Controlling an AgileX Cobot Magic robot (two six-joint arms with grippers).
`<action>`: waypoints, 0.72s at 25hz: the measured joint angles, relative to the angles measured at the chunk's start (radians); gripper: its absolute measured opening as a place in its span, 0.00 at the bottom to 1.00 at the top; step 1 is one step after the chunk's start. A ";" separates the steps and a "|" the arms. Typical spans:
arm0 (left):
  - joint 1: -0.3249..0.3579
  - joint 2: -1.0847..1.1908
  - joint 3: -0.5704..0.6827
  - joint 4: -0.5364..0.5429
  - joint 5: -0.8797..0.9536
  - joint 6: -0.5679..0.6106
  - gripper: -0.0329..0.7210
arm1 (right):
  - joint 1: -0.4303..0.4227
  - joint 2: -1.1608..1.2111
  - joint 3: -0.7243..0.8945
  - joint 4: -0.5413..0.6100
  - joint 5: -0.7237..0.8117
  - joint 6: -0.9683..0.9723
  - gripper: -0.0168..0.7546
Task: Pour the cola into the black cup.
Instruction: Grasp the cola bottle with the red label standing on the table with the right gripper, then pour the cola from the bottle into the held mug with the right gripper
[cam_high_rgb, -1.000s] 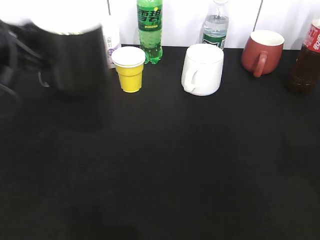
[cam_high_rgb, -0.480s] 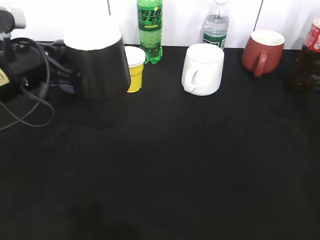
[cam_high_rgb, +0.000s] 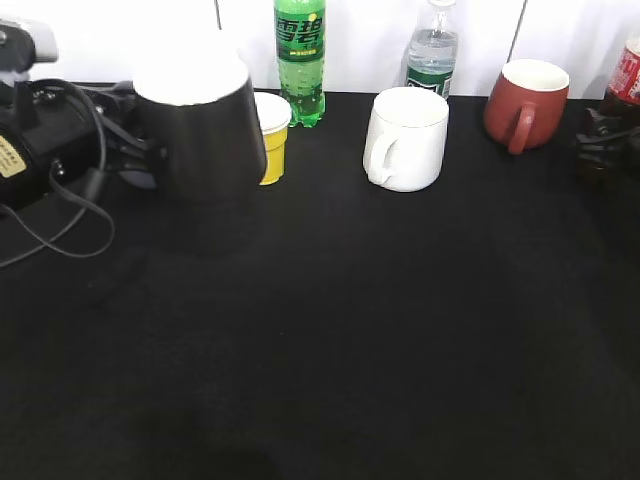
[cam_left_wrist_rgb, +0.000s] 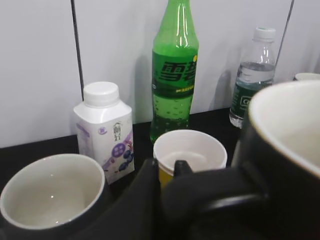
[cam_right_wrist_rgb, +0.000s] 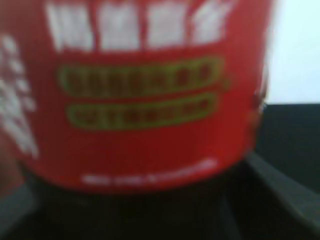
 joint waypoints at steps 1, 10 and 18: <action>0.000 0.000 0.000 0.015 0.000 0.000 0.12 | 0.000 0.011 -0.003 -0.004 -0.026 0.000 0.73; 0.000 0.000 0.000 0.160 0.001 -0.042 0.12 | 0.022 -0.177 0.203 -0.105 -0.061 -0.033 0.52; -0.032 0.000 0.000 0.387 0.000 -0.100 0.12 | 0.465 -0.491 0.303 -0.126 0.195 -0.364 0.52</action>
